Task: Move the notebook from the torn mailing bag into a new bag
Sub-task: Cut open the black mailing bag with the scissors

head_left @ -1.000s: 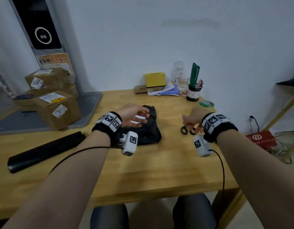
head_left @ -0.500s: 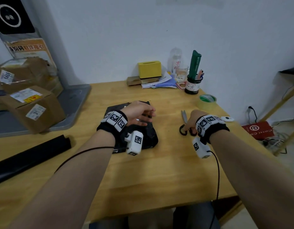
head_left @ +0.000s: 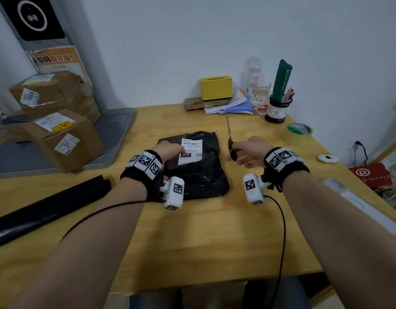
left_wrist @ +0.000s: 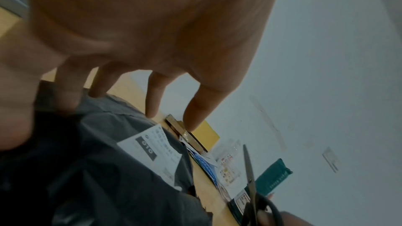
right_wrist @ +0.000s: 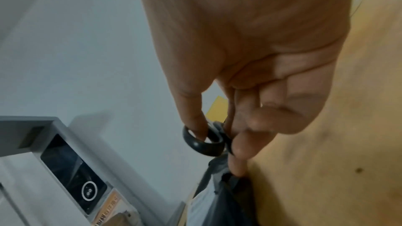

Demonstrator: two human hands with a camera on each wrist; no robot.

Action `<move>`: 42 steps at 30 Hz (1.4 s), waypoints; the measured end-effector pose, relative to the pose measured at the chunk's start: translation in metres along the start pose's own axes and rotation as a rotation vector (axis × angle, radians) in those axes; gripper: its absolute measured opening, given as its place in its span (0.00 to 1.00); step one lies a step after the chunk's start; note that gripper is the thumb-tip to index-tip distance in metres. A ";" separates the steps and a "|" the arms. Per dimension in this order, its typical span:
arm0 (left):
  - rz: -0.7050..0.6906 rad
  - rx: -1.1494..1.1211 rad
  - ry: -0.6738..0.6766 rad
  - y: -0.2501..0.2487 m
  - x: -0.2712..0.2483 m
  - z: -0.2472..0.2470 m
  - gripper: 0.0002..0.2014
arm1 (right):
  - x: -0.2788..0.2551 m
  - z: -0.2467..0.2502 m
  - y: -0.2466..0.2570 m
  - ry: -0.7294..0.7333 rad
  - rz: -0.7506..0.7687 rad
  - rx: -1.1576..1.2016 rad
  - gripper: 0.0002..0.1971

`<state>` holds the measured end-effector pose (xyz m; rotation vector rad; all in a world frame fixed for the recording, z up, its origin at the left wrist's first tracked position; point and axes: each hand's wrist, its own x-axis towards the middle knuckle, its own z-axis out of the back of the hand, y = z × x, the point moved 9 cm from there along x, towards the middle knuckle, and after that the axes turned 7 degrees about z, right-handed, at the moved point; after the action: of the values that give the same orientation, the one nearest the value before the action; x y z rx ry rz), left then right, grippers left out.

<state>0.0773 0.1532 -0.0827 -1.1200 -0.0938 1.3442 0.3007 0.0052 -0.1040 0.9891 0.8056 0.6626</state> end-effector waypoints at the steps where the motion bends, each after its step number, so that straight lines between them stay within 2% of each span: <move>1: 0.008 0.031 0.012 0.003 0.000 0.000 0.29 | 0.004 -0.007 0.004 0.012 0.022 0.033 0.16; 8: 0.044 0.025 0.080 -0.001 0.013 -0.008 0.26 | 0.021 -0.032 0.029 0.077 0.094 0.110 0.19; 11: 0.019 0.023 0.091 -0.016 0.026 -0.014 0.29 | 0.028 -0.030 0.032 0.084 0.118 0.140 0.18; 14: -0.028 0.030 0.096 -0.035 0.038 -0.022 0.28 | 0.034 -0.025 0.035 0.097 0.136 0.223 0.17; 16: -0.038 0.055 0.157 -0.045 0.045 -0.035 0.27 | 0.039 -0.022 0.036 0.109 0.150 0.275 0.17; 21: -0.103 0.143 0.379 -0.070 0.069 -0.078 0.40 | 0.055 -0.013 0.029 0.120 0.152 0.275 0.16; 22: -0.136 0.128 0.395 -0.077 0.074 -0.084 0.38 | 0.058 -0.013 0.026 0.115 0.145 0.274 0.16; 25: -0.247 -0.029 0.366 -0.098 0.075 -0.082 0.22 | 0.065 -0.014 0.015 0.096 0.109 0.259 0.17; 27: -0.276 -0.125 0.366 -0.107 0.076 -0.075 0.18 | 0.067 -0.017 0.014 0.109 0.103 0.263 0.14; 29: -0.268 -0.141 0.366 -0.109 0.075 -0.068 0.16 | 0.065 -0.024 0.013 0.161 0.114 0.233 0.10; 32: -0.247 -0.077 0.255 -0.101 0.071 -0.046 0.14 | 0.062 -0.035 0.011 0.244 0.137 0.140 0.07; 35: -0.201 -0.145 0.100 -0.078 0.070 -0.018 0.11 | 0.063 -0.038 0.008 0.221 0.149 0.053 0.08; 37: -0.111 -0.209 0.048 -0.051 0.069 -0.006 0.16 | 0.061 -0.040 0.007 0.196 0.150 0.029 0.10; 40: 0.047 -0.250 0.117 -0.008 0.057 -0.009 0.27 | 0.055 -0.045 0.006 0.159 0.155 0.026 0.15; 42: 0.093 -0.265 0.175 0.009 0.047 -0.017 0.24 | 0.050 -0.046 0.007 0.139 0.158 0.050 0.14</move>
<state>0.0955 0.1788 -0.1222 -1.4769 -0.0949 1.3356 0.2884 0.0687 -0.1260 1.0681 0.8746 0.8583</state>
